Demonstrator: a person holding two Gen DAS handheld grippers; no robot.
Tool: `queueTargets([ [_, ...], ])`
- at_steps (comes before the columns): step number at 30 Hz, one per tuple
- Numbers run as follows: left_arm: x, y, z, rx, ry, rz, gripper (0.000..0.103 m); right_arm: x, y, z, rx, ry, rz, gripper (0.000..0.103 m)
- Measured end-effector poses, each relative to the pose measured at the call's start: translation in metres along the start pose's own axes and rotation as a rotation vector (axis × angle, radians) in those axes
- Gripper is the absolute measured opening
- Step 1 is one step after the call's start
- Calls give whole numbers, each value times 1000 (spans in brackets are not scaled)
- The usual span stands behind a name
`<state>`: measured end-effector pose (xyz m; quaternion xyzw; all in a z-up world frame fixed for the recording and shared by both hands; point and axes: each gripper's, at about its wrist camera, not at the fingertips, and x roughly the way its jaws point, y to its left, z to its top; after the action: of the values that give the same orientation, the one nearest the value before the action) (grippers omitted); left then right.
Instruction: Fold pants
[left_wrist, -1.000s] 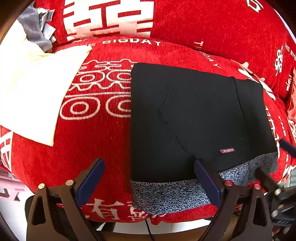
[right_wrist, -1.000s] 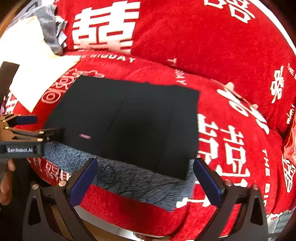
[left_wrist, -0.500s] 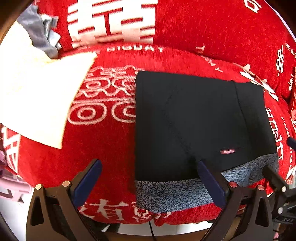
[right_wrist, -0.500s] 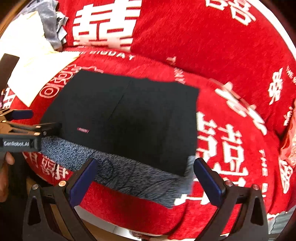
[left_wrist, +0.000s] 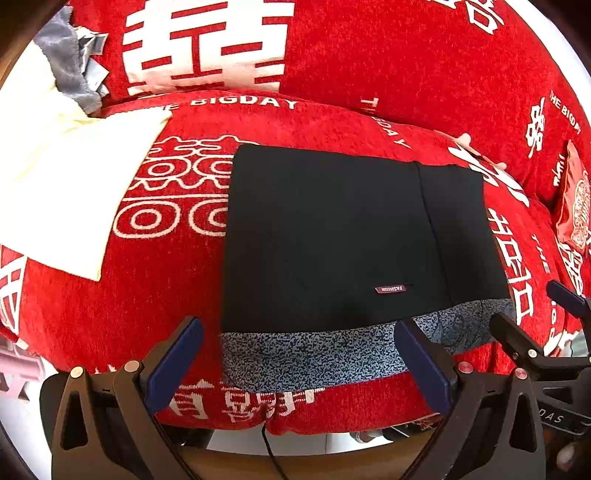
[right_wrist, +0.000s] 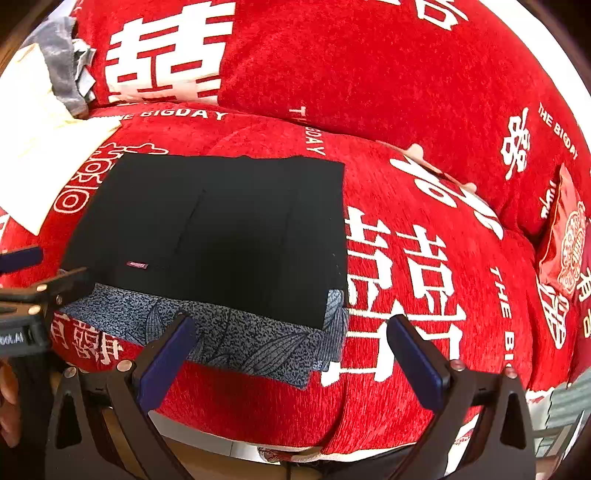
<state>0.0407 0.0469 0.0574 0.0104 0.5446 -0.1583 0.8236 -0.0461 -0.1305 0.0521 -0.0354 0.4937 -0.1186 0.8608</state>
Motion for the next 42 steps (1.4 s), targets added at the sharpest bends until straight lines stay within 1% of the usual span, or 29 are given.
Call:
queueTargets([
  [2, 0, 0, 0, -11, -1, 11, 103, -1, -2, 0, 12, -5, 3, 103],
  [7, -6, -5, -2, 13, -47, 107, 103, 0, -3, 1, 46, 4, 39, 103],
  [12, -3, -6, -7, 1, -28, 137, 103, 2, 4, -1, 26, 14, 29, 103],
  [16, -1, -7, -8, 20, -19, 167, 103, 3, 7, -2, 18, 17, 30, 103],
  [18, -2, -11, -9, 44, -16, 158, 103, 3, 6, -3, 22, 19, 30, 103],
  [24, -6, -23, -12, 98, -35, 194, 103, 4, 5, -3, 27, 20, 26, 103],
  [42, -2, -26, -13, 112, -4, 190, 103, 7, 2, -4, 32, 31, 23, 103],
])
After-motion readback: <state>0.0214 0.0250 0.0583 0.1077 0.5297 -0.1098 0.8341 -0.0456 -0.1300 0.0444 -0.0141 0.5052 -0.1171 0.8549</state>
